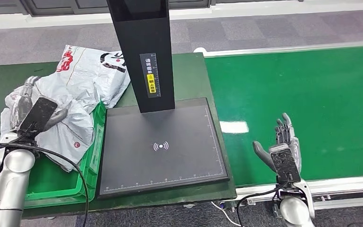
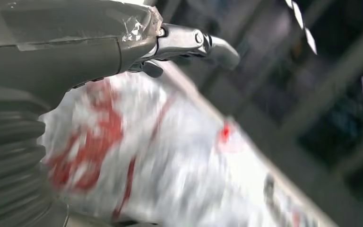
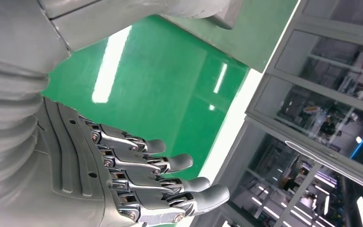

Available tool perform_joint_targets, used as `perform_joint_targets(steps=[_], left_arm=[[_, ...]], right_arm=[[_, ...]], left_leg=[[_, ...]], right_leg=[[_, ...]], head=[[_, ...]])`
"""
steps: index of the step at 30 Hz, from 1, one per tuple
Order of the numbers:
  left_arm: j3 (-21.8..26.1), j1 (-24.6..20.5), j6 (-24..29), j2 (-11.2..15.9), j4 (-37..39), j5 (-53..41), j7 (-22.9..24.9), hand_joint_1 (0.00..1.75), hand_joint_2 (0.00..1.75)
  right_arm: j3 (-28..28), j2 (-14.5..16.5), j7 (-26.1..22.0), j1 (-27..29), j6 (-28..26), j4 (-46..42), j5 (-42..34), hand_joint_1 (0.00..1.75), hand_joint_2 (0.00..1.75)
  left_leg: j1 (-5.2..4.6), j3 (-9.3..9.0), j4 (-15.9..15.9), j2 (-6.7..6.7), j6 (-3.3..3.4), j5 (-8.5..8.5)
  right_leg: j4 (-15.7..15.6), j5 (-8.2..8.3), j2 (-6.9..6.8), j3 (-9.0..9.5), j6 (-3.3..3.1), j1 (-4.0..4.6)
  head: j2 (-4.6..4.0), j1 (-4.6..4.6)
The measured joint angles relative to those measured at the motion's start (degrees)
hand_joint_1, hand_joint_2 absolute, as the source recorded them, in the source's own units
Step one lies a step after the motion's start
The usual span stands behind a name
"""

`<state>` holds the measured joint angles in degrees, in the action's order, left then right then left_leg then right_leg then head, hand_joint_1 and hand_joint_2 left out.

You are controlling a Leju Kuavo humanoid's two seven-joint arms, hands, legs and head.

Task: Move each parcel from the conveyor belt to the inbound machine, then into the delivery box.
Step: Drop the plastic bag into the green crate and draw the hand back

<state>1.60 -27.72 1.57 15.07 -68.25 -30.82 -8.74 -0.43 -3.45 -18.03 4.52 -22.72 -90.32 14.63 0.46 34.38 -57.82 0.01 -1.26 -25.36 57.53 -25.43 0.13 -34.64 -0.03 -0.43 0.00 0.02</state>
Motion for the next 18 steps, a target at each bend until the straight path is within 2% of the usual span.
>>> perform_joint_targets(steps=[3,8,10,13,18], left_arm=[[0.16,0.93,-5.3,0.51,-0.56,4.88,-3.01,0.0,1.75],[0.54,2.38,-4.92,-0.98,-3.46,10.77,-6.68,0.0,1.75],[0.52,2.39,-2.99,-1.89,-4.14,11.6,-7.76,0.0,1.75],[-0.26,1.45,3.29,-3.9,-4.52,11.26,-10.17,0.0,1.75],[-3.59,-2.77,11.62,-7.41,-3.4,10.68,-11.18,0.0,1.75]], right_arm=[[-0.44,0.01,-0.04,-0.15,0.62,0.19,0.15,0.0,1.75],[-0.73,0.55,-0.34,-1.51,1.21,0.62,0.93,0.0,1.75],[-0.73,0.9,-0.37,-2.09,1.13,0.77,1.36,0.0,1.75],[-0.72,1.26,-0.5,-3.07,0.66,1.15,1.93,0.0,1.75],[-0.37,1.65,-0.57,-4.41,-0.38,1.98,2.06,0.0,1.75]], left_leg=[[0.0,0.02,0.0,-0.01,0.0,-0.01],[-0.01,0.04,0.0,-0.03,0.02,-0.03],[-0.01,0.04,-0.01,-0.04,0.02,-0.03],[-0.02,0.03,-0.02,-0.06,0.02,-0.02],[-0.02,0.02,-0.04,-0.16,0.04,0.02]], right_leg=[[0.0,-0.01,0.0,0.0,0.0,0.0],[-0.01,-0.03,-0.03,-0.01,0.04,-0.03],[-0.01,-0.03,-0.04,-0.02,0.04,-0.03],[-0.02,-0.02,-0.07,-0.01,0.04,-0.03],[-0.01,0.01,-0.15,0.04,0.05,-0.03]], head=[[0.0,0.01],[0.0,0.01],[0.0,0.0],[0.0,0.01],[0.0,0.01]])
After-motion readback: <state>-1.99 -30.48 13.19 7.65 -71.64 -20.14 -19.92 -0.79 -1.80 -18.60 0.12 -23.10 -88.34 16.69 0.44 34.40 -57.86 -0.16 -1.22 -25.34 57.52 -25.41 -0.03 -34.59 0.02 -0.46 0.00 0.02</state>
